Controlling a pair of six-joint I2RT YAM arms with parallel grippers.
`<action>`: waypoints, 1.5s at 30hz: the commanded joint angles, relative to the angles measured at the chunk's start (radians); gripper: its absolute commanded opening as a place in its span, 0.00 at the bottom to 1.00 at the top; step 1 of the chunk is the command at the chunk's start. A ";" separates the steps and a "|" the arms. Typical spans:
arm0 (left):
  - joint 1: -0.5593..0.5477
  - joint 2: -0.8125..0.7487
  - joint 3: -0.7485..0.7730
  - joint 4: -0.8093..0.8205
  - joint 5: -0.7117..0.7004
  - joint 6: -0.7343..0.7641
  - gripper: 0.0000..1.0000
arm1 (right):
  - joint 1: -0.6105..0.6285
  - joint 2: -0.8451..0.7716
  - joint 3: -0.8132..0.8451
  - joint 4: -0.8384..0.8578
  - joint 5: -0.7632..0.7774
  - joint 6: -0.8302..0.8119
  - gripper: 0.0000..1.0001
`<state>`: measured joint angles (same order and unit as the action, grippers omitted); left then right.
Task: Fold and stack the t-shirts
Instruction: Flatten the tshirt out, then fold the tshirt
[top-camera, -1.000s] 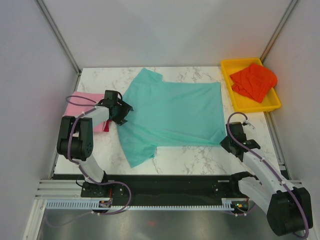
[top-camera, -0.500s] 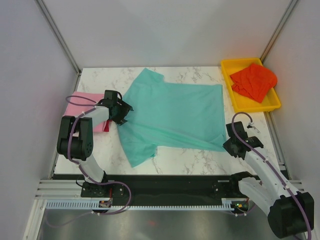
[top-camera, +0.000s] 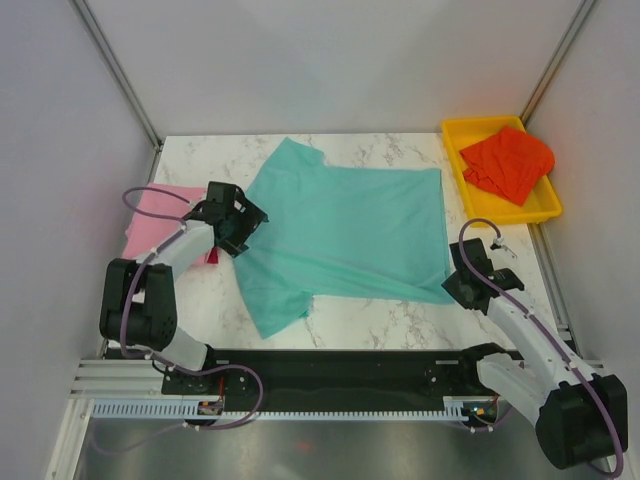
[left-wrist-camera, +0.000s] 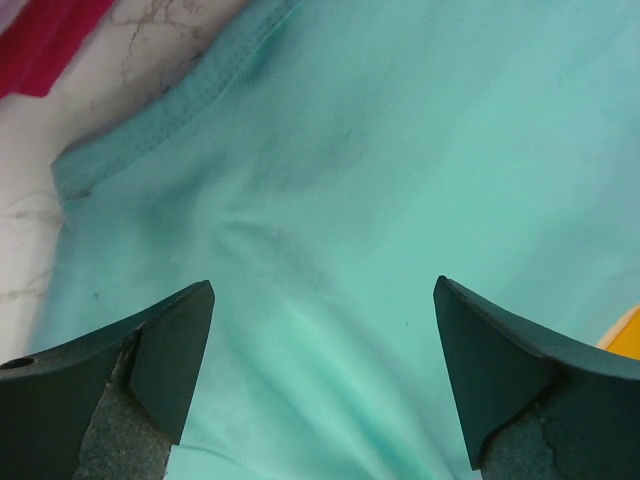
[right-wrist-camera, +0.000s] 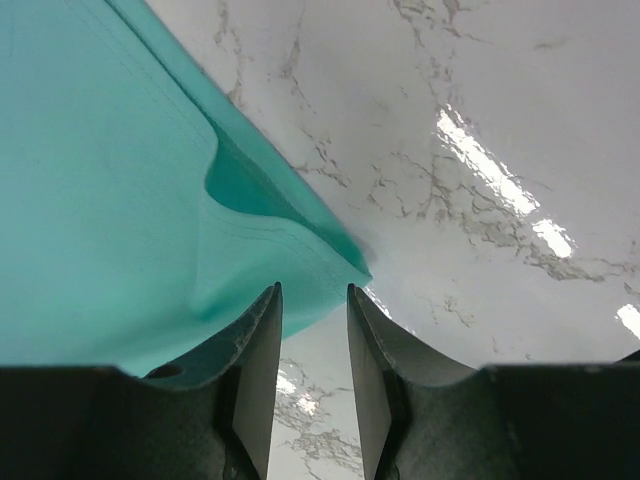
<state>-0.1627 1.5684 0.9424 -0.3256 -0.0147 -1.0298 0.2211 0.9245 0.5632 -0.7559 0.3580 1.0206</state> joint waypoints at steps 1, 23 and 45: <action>-0.006 -0.149 -0.027 -0.124 -0.057 0.073 1.00 | 0.007 0.025 -0.016 0.088 -0.017 -0.028 0.41; -0.190 -0.732 -0.310 -0.586 -0.061 -0.055 0.98 | 0.007 0.195 -0.037 0.285 0.022 -0.071 0.18; -0.319 -0.395 -0.314 -0.420 -0.229 -0.194 0.79 | 0.004 0.433 0.056 0.411 -0.025 -0.169 0.48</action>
<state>-0.4801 1.1152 0.6140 -0.8158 -0.1719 -1.1534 0.2256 1.2987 0.5877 -0.3855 0.3256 0.8619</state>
